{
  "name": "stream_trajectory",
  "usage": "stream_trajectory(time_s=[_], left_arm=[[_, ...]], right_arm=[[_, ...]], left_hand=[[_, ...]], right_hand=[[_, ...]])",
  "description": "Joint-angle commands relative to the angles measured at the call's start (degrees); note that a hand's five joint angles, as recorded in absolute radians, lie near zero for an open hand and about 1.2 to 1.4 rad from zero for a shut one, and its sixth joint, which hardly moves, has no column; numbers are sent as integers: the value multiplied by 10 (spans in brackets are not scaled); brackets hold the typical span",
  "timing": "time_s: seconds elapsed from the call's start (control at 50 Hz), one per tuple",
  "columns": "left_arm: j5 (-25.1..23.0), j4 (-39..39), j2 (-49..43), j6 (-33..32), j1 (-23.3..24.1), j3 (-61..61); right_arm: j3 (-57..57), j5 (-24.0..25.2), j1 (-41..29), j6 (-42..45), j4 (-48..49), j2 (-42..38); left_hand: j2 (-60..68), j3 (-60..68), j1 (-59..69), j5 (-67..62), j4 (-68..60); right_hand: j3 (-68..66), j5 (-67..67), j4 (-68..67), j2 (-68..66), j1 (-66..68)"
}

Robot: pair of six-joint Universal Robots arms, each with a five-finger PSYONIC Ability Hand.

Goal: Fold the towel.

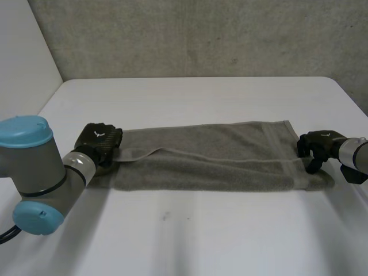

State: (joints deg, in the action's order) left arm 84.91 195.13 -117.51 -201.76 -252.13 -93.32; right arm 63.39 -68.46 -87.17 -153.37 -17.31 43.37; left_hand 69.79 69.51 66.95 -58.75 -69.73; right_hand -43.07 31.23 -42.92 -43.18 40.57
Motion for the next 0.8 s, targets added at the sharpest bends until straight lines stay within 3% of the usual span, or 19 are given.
stream_trajectory(time_s=[0.02, 0.14, 0.26, 0.58, 0.6, 0.64, 0.8], left_arm=[[1, 0, 0, 0, 0, 0], [1, 0, 2, 0, 0, 0], [2, 0, 6, 1, -1, -4], [1, 0, 17, 0, -6, -5], [1, 0, 17, 0, -6, -6], [1, 0, 17, 0, -6, -7], [1, 0, 11, 1, -6, -8]], right_arm=[[12, 2, 3, 2, 0, 8], [23, 2, 3, 2, 4, 18], [35, 1, 3, 3, 17, 37], [49, 2, -4, 6, 82, 84], [49, -1, -5, 7, 82, 81], [52, -1, -6, 7, 82, 79], [57, 0, -8, 8, 83, 61]], left_hand=[[102, 105, 131, -112, -103], [102, 105, 131, -112, -103], [102, 105, 131, -112, -103], [102, 105, 131, -112, -103], [102, 105, 131, -112, -103], [102, 105, 131, -112, -103], [102, 105, 131, -112, -103]], right_hand=[[-109, 128, -111, -108, 134], [-193, 212, -195, -192, 218], [-369, 387, -370, -368, 394], [-369, 388, -371, -368, 394], [-262, 280, -263, -261, 287], [-241, 259, -242, -240, 266], [-259, 277, -260, -258, 284]])
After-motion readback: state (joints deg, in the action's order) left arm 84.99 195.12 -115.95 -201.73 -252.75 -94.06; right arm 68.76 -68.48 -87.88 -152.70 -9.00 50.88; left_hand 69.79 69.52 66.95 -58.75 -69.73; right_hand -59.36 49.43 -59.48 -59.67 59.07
